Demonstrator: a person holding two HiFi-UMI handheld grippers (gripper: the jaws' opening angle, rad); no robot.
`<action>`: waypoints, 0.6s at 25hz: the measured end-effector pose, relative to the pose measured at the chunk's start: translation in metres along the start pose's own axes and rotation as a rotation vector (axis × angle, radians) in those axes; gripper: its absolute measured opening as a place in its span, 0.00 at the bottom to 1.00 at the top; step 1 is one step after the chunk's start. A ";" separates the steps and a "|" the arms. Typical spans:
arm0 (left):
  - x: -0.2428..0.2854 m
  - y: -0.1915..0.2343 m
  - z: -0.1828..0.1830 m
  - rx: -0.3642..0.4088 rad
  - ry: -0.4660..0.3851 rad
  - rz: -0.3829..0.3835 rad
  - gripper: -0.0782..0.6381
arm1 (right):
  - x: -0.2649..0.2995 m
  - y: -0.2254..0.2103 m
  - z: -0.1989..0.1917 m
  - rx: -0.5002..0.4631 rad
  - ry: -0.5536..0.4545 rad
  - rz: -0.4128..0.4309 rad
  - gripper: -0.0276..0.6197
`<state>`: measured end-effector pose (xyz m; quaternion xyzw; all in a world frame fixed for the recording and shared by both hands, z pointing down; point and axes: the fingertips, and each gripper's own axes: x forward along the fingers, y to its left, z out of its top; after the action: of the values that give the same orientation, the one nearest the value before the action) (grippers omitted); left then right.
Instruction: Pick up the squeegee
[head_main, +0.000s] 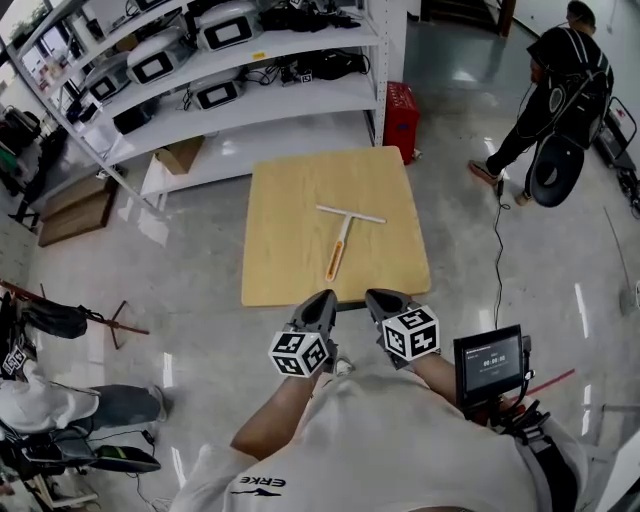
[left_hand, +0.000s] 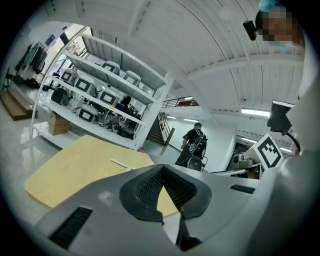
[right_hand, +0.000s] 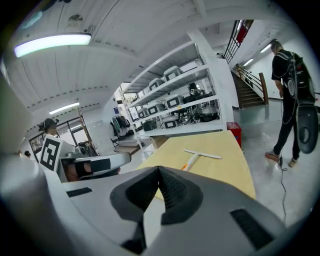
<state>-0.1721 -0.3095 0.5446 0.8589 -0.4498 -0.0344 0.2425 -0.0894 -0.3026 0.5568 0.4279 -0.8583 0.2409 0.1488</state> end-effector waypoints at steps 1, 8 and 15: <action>0.003 0.007 0.001 -0.003 0.003 0.003 0.11 | 0.005 -0.002 0.004 0.004 -0.002 -0.009 0.05; 0.022 0.038 0.007 -0.016 0.026 0.010 0.12 | 0.028 -0.016 0.021 0.017 -0.011 -0.054 0.05; 0.083 0.058 0.014 -0.012 0.038 0.051 0.12 | 0.066 -0.070 0.044 0.009 -0.003 -0.030 0.05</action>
<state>-0.1701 -0.4082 0.5711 0.8461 -0.4668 -0.0145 0.2569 -0.0744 -0.4059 0.5705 0.4419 -0.8508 0.2421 0.1493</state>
